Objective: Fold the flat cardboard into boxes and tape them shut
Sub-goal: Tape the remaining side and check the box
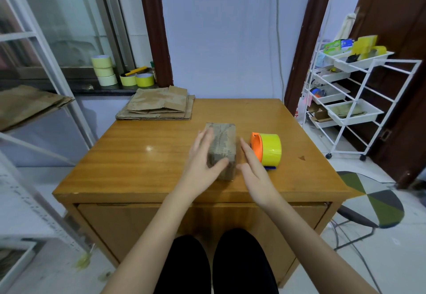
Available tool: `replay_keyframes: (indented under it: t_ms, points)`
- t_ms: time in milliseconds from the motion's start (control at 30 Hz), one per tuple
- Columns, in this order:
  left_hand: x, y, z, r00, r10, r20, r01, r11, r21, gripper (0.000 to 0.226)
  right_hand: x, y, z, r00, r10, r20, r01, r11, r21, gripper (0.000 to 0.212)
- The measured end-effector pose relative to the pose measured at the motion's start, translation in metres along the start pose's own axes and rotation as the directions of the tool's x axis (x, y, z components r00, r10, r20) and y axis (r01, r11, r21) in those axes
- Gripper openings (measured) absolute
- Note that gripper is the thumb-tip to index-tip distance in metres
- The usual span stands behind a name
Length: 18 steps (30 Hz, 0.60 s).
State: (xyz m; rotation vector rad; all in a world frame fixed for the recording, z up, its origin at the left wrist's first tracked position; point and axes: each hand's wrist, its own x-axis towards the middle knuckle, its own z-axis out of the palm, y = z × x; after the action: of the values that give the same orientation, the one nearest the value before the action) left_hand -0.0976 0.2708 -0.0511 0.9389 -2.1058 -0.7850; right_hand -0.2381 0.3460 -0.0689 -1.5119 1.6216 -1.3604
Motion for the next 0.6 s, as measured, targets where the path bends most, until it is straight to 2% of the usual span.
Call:
replay_keyframes:
  t_ms: [67, 167, 367, 600]
  points:
    - [-0.007, -0.002, 0.0, 0.977, -0.213, 0.022, 0.211, 0.937, -0.28, 0.073, 0.001, 0.004, 0.011, 0.999, 0.052, -0.01, -0.051, 0.996, 0.075, 0.06]
    - [-0.015, -0.001, 0.005, 0.947, -0.31, 0.086, 0.31, 0.809, -0.499, 0.067, 0.003, 0.005, 0.023, 0.994, 0.109, 0.002, -0.107, 0.978, 0.178, 0.058]
    - [-0.016, 0.003, 0.009, 0.932, -0.351, 0.094, 0.338, 0.742, -0.578, 0.067, 0.007, -0.001, 0.035, 0.986, 0.168, -0.015, -0.15, 0.915, 0.375, 0.054]
    - [-0.023, 0.005, 0.004, 0.931, -0.356, 0.077, 0.324, 0.713, -0.622, 0.06, 0.015, 0.013, 0.027, 0.976, 0.208, -0.068, -0.156, 0.879, 0.451, 0.05]
